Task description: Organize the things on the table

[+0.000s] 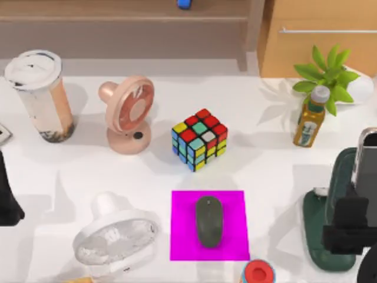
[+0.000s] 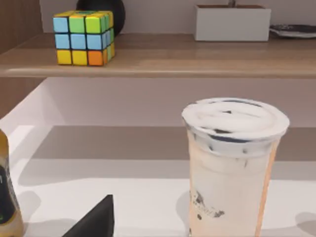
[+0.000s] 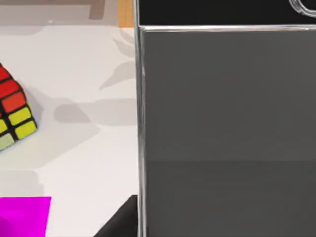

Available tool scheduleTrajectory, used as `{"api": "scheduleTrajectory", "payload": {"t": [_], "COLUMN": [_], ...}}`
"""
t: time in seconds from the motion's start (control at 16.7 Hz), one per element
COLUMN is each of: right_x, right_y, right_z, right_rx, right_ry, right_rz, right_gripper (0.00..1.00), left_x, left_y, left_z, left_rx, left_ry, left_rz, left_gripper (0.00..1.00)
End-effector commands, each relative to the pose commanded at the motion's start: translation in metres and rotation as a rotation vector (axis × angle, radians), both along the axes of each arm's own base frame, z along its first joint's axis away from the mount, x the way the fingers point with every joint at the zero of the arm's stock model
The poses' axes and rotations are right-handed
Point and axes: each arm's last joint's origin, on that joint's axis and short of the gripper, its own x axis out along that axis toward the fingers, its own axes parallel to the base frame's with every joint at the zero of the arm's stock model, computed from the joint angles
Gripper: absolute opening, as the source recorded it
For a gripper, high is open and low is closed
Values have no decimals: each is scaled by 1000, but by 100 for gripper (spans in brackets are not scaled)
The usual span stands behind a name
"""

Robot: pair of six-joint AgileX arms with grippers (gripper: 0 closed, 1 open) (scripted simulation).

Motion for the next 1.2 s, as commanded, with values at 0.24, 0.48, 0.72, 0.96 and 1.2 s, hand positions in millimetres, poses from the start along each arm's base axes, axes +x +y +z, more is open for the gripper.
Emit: {"api": "scheduleTrajectory", "payload": {"t": [0.24, 0.48, 0.72, 0.96, 1.2], "right_x": [-3, -2, -3, 2, 19], "right_y": [-1, -1, 2, 7, 2], "right_z": [-4, -3, 4, 4, -9], "right_rx": [-2, 16, 127, 164, 99], "right_ry": [-5, -7, -27, -44, -41], "right_rz": [5, 3, 37, 55, 14], "right_gripper": [0, 0, 0, 0, 0], "left_x": [0, 0, 0, 0, 0], "left_y": [0, 0, 0, 0, 0], "left_z": [0, 0, 0, 0, 0], "left_rx": [0, 0, 0, 0, 0], "left_ry": [0, 0, 0, 0, 0], "left_rz": [0, 0, 0, 0, 0], "left_gripper": [100, 100, 100, 100, 100]}}
